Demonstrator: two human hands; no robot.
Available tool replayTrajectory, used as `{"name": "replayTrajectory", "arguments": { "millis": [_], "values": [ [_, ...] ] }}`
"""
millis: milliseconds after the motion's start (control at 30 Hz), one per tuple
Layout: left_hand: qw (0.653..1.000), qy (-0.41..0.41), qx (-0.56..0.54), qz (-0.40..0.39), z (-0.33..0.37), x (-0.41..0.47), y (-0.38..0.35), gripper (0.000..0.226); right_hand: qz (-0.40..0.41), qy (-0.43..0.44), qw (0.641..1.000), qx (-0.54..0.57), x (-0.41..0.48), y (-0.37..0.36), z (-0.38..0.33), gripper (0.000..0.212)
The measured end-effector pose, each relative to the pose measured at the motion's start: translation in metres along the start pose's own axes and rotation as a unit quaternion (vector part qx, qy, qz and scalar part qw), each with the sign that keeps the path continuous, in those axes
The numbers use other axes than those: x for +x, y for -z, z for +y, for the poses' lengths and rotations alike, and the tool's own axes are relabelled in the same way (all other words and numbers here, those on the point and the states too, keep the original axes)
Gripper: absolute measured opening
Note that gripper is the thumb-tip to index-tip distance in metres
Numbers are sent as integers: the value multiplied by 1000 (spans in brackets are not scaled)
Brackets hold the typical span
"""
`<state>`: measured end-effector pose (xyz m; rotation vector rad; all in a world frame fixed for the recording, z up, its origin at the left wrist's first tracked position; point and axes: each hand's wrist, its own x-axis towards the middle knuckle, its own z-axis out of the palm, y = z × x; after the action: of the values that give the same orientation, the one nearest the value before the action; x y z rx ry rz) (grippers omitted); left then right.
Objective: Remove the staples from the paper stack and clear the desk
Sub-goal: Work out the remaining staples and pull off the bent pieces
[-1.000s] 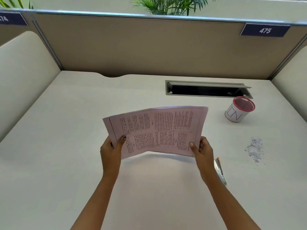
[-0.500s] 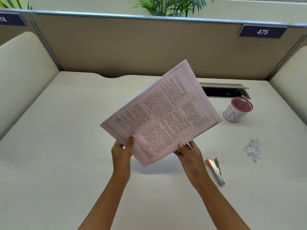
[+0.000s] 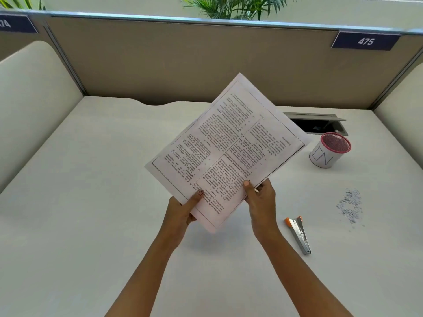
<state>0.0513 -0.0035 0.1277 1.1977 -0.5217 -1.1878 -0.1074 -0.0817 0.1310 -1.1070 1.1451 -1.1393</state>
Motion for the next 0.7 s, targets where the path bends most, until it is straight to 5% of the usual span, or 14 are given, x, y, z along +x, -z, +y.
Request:
{"name": "replayTrajectory", "arguments": {
  "millis": [300, 533, 600, 700],
  "values": [
    [991, -17, 118, 63, -7, 7, 3, 35, -1, 61, 987, -149, -6, 8, 1, 23],
    [993, -25, 90, 69, -5, 8, -3, 21, 53, 74, 983, -160, -16, 29, 13, 22],
    [994, -23, 81, 72, -4, 8, -3, 23, 93, 121, 951, -269, -16, 44, 26, 21],
    [995, -21, 73, 72, -2, 8, -2, 31, 144, 174, 831, -508, -14, 72, 50, 26]
  ]
}}
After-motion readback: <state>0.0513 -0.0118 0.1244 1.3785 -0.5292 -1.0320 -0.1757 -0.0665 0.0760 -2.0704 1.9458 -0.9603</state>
